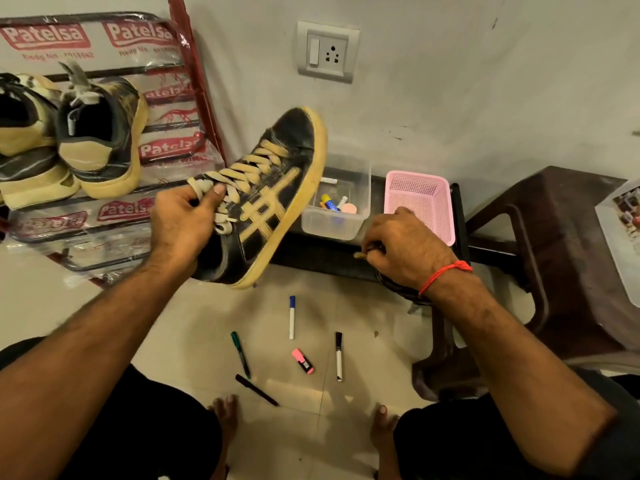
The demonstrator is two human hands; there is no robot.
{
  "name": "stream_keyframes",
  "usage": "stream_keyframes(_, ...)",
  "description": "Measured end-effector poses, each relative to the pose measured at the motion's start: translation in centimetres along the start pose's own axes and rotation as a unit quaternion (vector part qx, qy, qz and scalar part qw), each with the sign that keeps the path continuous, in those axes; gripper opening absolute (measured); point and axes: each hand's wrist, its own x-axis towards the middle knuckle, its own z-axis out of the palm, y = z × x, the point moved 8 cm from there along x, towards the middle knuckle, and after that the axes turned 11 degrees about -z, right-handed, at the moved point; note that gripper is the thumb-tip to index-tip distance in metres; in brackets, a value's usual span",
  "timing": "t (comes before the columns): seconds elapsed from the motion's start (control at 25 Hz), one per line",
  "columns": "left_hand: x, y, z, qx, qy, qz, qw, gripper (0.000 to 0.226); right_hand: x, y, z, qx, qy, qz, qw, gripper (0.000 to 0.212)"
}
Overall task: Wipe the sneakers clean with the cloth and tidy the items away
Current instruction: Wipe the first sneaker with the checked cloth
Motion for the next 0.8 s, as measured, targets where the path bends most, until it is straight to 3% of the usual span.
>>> stream_keyframes(0.08, 0.4, 0.7, -0.7, -0.001, 0.004, 0.009, 1.0, 0.023, -0.1, 0.7, -1.4, 0.069, 0.094, 0.011, 0.993, 0.017)
stream_keyframes(0.2, -0.5, 0.4, 0.9, 0.042, -0.028, 0.017, 0.999, 0.017, 0.1, 0.1, -4.5, 0.176, 0.257, 0.024, 0.95, 0.026)
stream_keyframes(0.36, -1.7, -0.6, 3.2, 0.059, -0.093, -0.007, 0.994, 0.014, -0.3, -1.1, -6.2, 0.196, 0.364, 0.003, 0.911, 0.032)
stream_keyframes(0.44, -2.5, -0.6, 4.5, 0.051, -0.143, -0.002, 0.988, 0.015, 0.0, -1.1, -5.2, 0.169, 0.349, 0.004, 0.922, 0.031)
stream_keyframes(0.52, -3.3, -0.5, 5.7, 0.042, -0.173, 0.013, 0.984, 0.018, 0.6, -1.0, -2.9, 0.109, 0.273, 0.028, 0.955, 0.044)
stream_keyframes(0.64, -3.1, -0.3, 5.3, 0.018, -0.144, 0.027, 0.989, 0.019, 1.2, -1.2, 0.6, 0.088, 0.155, 0.031, 0.983, 0.068)
stream_keyframes(0.8, -2.7, -0.3, 4.2, -0.01, -0.12, 0.034, 0.992, 0.017, 1.5, -1.1, -0.6, 0.166, 0.205, 0.018, 0.964, 0.057)
